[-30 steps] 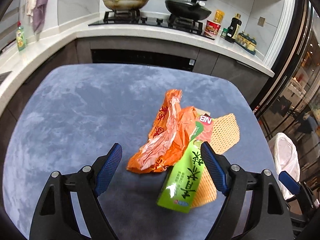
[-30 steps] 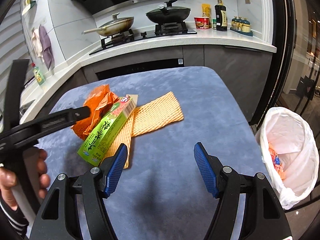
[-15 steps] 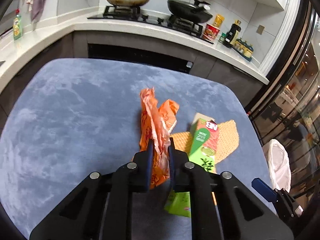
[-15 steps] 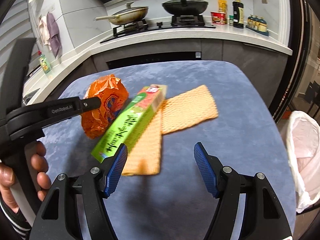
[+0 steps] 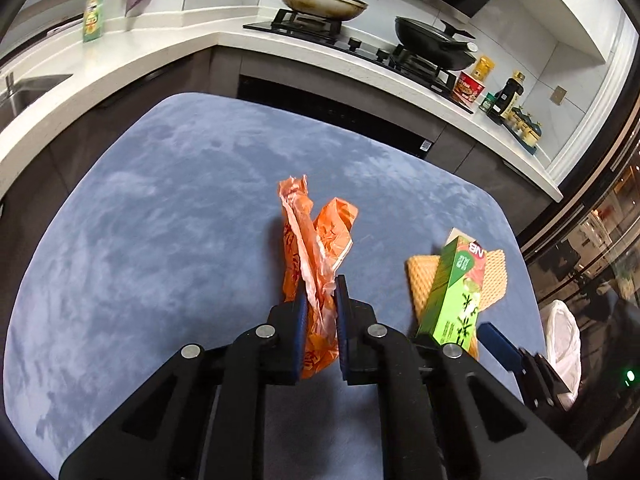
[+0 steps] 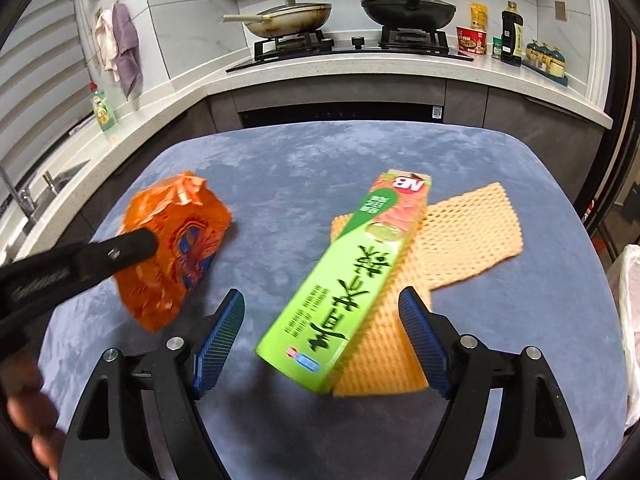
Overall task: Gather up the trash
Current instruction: 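Grasp the orange snack bag with the left tool while the right tool grasps the green NB box, then carry the snack bag and green box over the bin and open both tools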
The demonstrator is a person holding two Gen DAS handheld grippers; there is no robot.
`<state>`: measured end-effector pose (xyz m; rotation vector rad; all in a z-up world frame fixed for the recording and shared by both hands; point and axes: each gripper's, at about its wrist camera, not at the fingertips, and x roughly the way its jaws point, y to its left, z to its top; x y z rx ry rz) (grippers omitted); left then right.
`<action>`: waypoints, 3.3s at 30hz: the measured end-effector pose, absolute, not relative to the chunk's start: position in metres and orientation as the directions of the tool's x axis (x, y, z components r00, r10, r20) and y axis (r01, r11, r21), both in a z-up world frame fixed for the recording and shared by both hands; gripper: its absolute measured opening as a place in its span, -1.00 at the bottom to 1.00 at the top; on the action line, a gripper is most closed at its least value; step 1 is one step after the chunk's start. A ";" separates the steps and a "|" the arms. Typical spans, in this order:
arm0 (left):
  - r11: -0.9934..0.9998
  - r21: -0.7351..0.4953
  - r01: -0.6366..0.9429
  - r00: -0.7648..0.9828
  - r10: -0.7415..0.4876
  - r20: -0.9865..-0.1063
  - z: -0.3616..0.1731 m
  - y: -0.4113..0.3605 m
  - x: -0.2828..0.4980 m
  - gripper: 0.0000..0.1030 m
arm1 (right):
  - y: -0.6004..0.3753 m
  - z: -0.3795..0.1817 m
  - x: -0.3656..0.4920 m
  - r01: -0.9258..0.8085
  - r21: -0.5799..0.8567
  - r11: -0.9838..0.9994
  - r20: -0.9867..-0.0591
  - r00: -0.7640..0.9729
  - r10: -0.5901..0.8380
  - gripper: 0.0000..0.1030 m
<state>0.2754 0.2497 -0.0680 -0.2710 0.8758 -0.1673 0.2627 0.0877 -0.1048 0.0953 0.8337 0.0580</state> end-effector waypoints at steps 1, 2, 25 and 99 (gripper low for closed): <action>0.952 -0.305 0.031 0.628 -0.256 -0.735 -0.069 0.252 0.274 -0.76 | 0.089 -0.107 0.264 -0.011 0.106 0.994 -0.737 0.671 0.086 0.48; 0.950 -0.311 0.028 0.623 -0.260 -0.738 -0.071 0.253 0.272 -0.76 | 0.090 -0.108 0.265 -0.007 0.105 0.994 -0.738 0.670 0.082 0.48; 0.942 -0.327 0.078 0.633 -0.300 -0.714 -0.050 0.236 0.231 -0.77 | 0.065 -0.079 0.232 0.025 0.113 0.993 -0.706 0.706 0.062 -0.13; 0.830 -0.194 0.523 0.572 -0.511 -0.642 0.032 -0.071 0.117 -0.76 | -0.232 -0.004 0.053 0.340 0.277 0.899 -0.527 0.835 -0.154 -0.22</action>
